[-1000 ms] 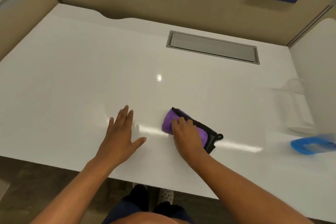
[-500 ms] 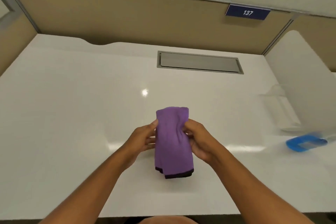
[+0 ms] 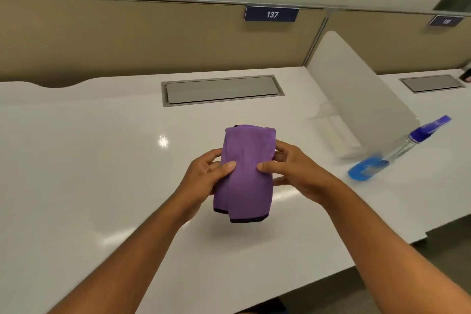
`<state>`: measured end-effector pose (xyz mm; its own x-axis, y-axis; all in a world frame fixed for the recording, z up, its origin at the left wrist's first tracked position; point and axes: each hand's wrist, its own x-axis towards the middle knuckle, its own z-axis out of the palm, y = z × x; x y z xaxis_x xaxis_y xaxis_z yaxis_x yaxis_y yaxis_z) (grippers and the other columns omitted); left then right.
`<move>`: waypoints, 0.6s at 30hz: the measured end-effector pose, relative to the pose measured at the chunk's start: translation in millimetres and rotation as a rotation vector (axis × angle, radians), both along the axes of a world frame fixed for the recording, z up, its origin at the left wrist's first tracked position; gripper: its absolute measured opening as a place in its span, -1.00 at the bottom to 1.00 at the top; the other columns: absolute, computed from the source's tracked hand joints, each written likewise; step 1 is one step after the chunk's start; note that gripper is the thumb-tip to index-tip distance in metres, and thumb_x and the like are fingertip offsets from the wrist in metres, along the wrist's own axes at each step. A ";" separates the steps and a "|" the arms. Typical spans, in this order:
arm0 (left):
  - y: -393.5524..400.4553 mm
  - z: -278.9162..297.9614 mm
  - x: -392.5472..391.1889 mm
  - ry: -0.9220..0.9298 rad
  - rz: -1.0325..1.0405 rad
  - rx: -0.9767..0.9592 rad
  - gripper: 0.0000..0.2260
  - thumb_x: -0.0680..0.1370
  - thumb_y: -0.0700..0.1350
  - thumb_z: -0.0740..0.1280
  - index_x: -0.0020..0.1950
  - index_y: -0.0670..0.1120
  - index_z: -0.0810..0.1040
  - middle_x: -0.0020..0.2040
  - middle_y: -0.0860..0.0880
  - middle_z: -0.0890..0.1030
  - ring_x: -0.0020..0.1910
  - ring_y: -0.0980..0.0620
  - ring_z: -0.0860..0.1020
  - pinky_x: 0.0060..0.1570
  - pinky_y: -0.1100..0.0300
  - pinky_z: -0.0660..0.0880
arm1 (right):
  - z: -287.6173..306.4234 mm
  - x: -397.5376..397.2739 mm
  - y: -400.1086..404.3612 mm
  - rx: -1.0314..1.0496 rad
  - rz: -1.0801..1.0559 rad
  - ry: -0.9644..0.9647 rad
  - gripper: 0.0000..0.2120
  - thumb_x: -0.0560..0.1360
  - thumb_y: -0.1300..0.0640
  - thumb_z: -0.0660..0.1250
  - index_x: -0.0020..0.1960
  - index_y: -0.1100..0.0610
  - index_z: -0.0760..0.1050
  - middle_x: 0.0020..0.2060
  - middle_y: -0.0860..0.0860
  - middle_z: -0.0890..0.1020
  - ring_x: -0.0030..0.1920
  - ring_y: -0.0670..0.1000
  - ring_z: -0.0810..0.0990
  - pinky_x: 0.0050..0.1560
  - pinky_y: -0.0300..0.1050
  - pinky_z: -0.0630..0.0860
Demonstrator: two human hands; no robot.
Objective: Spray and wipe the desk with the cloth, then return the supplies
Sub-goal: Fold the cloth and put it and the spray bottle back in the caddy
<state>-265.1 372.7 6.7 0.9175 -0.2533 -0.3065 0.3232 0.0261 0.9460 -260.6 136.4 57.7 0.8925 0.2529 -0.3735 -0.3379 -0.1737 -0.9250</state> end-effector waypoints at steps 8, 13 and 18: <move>-68.4 24.2 38.2 -0.069 0.025 0.067 -0.60 0.68 0.02 0.43 0.53 0.11 0.54 0.16 0.04 0.81 0.15 -0.07 0.78 -0.01 -0.02 0.73 | 19.6 34.0 -64.4 -0.059 -0.042 -0.115 -0.62 0.52 0.12 0.56 0.09 -0.38 0.65 0.09 -0.16 0.76 0.11 -0.07 0.75 -0.14 -0.15 0.70; -133.6 48.0 77.1 -0.135 0.021 0.039 -0.61 0.68 -0.02 0.43 0.52 0.09 0.53 0.15 0.04 0.81 0.12 -0.05 0.79 -0.08 0.00 0.73 | 65.8 78.3 -132.4 -0.220 -0.004 -0.187 -0.55 0.52 0.23 0.55 0.33 -0.06 0.57 0.12 -0.04 0.75 0.09 -0.06 0.75 -0.10 -0.13 0.71; -214.3 76.3 123.1 -0.229 0.040 -0.014 -0.61 0.68 -0.04 0.45 0.51 0.07 0.54 0.22 0.00 0.79 0.14 -0.05 0.77 -0.10 0.02 0.70 | 129.2 129.4 -210.5 -0.414 0.087 -0.219 -0.59 0.58 0.26 0.48 0.40 0.08 0.57 0.09 0.02 0.78 0.07 -0.03 0.77 -0.12 -0.19 0.71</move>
